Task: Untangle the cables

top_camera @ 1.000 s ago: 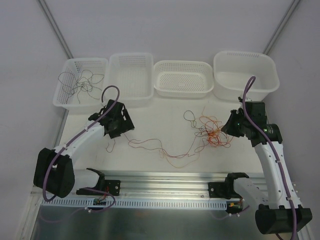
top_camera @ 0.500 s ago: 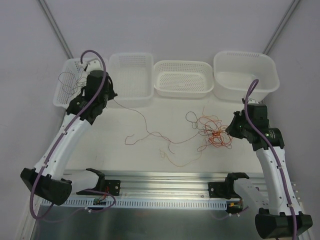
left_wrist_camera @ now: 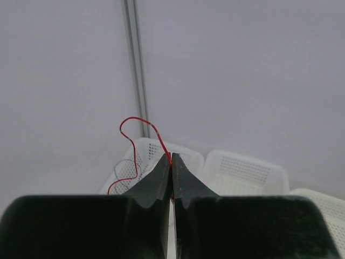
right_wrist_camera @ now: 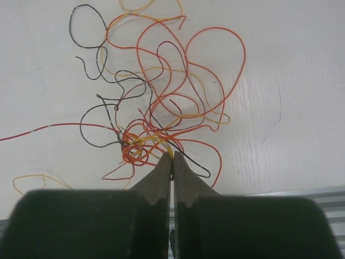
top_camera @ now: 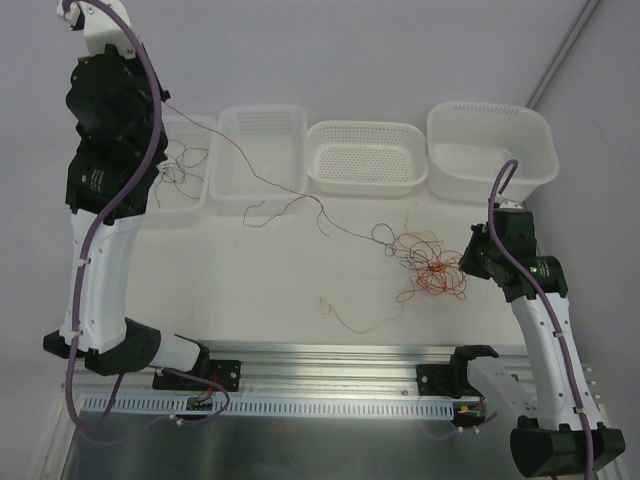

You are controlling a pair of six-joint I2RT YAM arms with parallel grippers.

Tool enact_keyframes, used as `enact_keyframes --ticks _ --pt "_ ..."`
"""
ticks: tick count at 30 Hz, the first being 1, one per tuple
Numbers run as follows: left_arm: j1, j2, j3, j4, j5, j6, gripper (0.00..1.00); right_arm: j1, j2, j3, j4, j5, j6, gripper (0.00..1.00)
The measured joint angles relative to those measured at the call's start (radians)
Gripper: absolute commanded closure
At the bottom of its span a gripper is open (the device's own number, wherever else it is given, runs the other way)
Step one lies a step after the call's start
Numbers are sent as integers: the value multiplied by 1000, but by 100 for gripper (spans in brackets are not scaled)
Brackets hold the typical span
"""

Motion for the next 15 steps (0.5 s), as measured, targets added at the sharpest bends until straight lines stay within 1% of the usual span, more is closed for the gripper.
enact_keyframes --ticks 3,5,12,15 --pt "40 121 157 1 -37 94 100 2 -1 -6 -8 42 2 99" --pt "75 164 204 4 -55 124 100 3 -2 -19 -18 75 5 99" --pt "191 167 212 0 -57 136 100 1 0 -24 -64 226 43 99" --pt "235 161 202 5 -56 136 100 -31 0 -8 -78 283 62 99"
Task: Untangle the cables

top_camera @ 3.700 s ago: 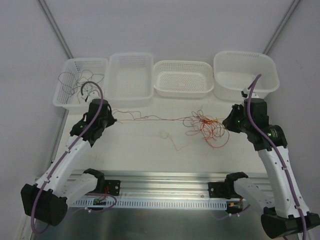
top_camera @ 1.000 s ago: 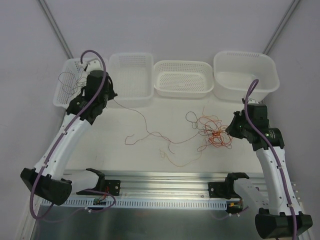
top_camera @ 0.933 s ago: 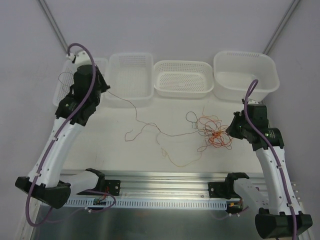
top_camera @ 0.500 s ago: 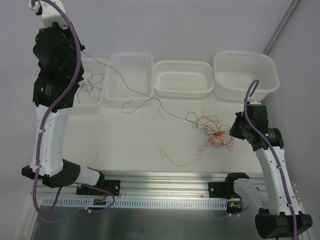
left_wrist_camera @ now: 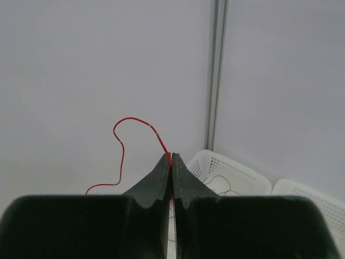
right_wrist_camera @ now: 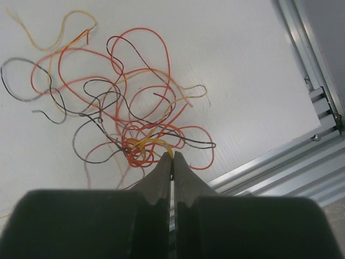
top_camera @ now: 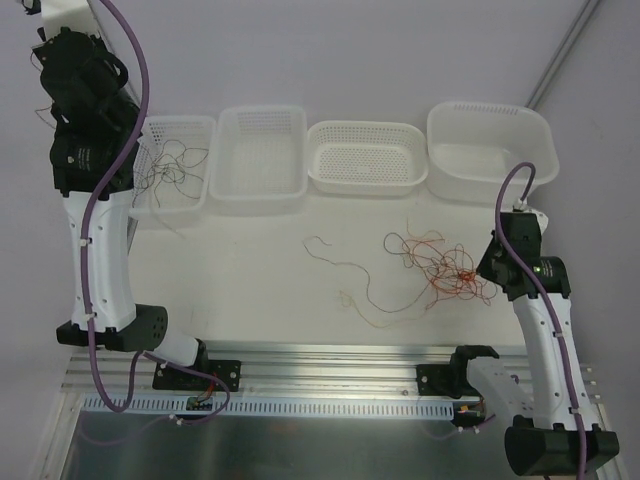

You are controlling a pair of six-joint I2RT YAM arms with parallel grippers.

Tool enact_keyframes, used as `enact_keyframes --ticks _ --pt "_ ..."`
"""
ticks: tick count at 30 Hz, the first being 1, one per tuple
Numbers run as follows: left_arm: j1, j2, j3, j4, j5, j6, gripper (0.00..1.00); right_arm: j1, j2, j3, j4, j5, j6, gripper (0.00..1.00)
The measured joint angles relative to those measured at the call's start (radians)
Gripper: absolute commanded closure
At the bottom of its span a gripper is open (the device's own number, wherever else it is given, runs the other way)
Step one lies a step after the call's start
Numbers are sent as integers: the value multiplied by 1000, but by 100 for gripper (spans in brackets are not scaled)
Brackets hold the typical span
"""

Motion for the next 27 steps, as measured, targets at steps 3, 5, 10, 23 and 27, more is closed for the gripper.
enact_keyframes --ticks 3,5,10,23,27 --pt "34 -3 -25 3 10 -1 100 -53 0 24 -5 10 16 99" --pt "47 -3 -45 2 36 -8 100 -76 6 37 -3 -11 20 99" --pt "52 0 -92 1 205 -67 100 -81 64 61 35 -163 16 99" --pt "52 157 63 27 467 -191 100 168 221 58 144 -462 -21 95" --pt "52 214 74 88 521 -235 100 200 228 52 175 -493 -27 94"
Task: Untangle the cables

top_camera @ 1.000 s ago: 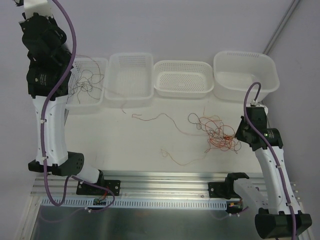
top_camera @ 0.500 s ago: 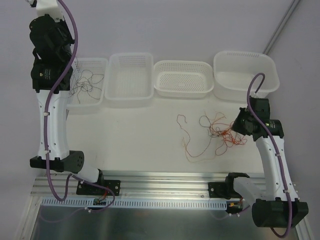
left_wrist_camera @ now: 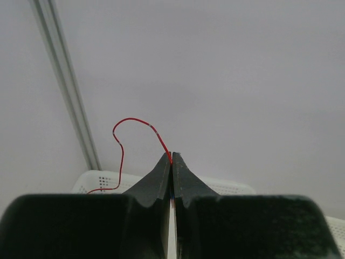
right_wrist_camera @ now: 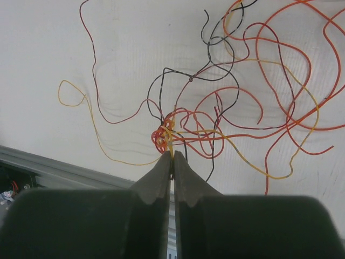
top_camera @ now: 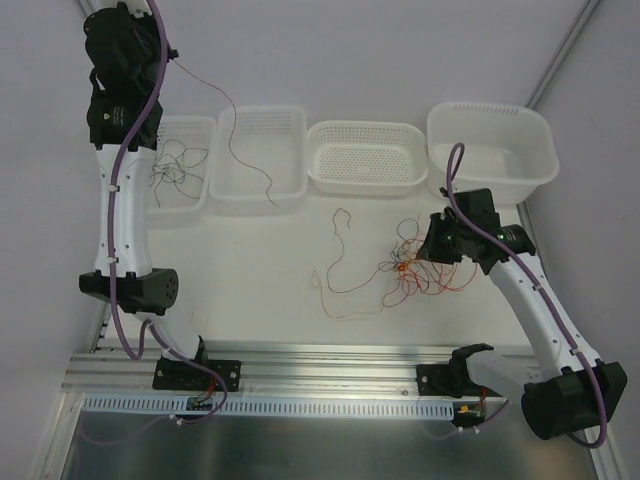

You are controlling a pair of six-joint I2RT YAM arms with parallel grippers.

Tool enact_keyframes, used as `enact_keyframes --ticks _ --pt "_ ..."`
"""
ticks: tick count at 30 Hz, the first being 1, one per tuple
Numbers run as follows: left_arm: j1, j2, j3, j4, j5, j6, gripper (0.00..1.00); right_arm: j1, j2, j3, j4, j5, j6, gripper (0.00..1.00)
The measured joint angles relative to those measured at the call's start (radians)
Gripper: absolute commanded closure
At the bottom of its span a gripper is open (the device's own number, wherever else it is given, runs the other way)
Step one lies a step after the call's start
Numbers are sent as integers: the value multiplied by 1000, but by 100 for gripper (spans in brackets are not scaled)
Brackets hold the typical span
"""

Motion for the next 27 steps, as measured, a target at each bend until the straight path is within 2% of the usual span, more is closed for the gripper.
enact_keyframes --ticks 10,22,27 --pt "0 148 7 109 116 -78 100 19 32 -50 56 -53 -5 95" --pt "0 185 7 225 151 -103 100 26 80 -50 97 -77 -14 96" --pt "0 245 -48 272 179 -125 100 32 89 -50 100 -78 -18 96"
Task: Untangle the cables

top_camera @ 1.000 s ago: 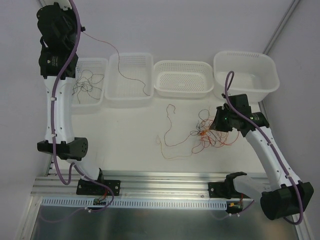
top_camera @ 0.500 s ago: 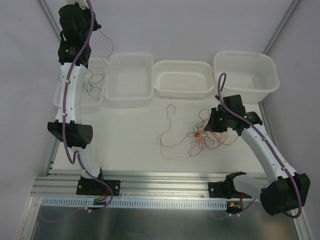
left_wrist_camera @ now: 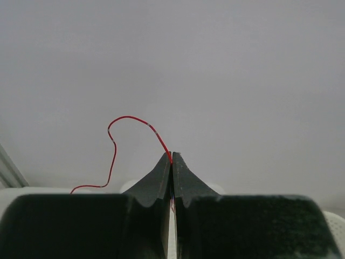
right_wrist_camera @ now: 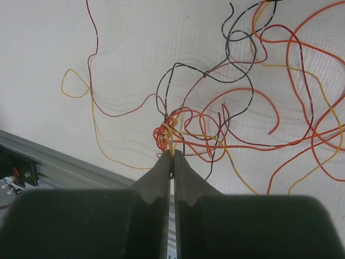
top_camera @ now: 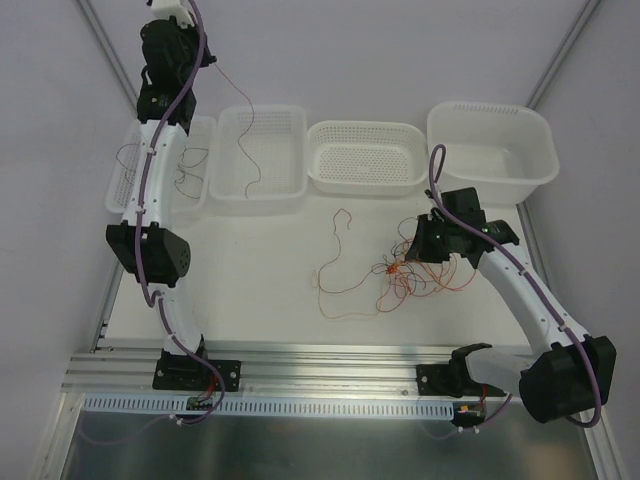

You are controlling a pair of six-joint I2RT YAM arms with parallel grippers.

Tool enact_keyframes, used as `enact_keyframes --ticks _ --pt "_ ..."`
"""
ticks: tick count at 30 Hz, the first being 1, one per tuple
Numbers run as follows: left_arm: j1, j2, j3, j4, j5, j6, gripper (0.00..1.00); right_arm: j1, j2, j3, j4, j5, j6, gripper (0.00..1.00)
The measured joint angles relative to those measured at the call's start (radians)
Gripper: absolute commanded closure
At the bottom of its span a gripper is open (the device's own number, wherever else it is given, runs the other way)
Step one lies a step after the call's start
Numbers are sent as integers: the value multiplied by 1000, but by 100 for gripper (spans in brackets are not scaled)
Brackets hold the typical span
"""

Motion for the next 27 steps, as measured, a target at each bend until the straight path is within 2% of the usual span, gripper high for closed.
enact_keyframes --ticks 7,14,17,18,20,21,24,27 --pt "0 144 -134 8 71 -31 98 8 0 -8 4 -3 -8 96" --pt "-7 195 -317 -4 249 -47 83 16 1 -8 5 -3 -9 96" --pt "-23 194 -369 -10 308 -37 60 25 1 -8 4 -4 -9 96" --pt "-29 192 -384 -16 324 -35 46 29 1 -8 3 -4 -9 96" --pt "-43 176 -428 -24 346 -39 29 41 1 -8 0 -3 -10 97" --pt "-49 163 -448 -34 351 -41 15 48 1 -8 -3 -3 -10 97" --pt "-75 72 -543 -60 372 -55 2 68 1 -7 -14 -3 -10 97" --pt "-116 -99 -655 -71 394 -65 1 88 -2 -5 -23 -2 -10 97"
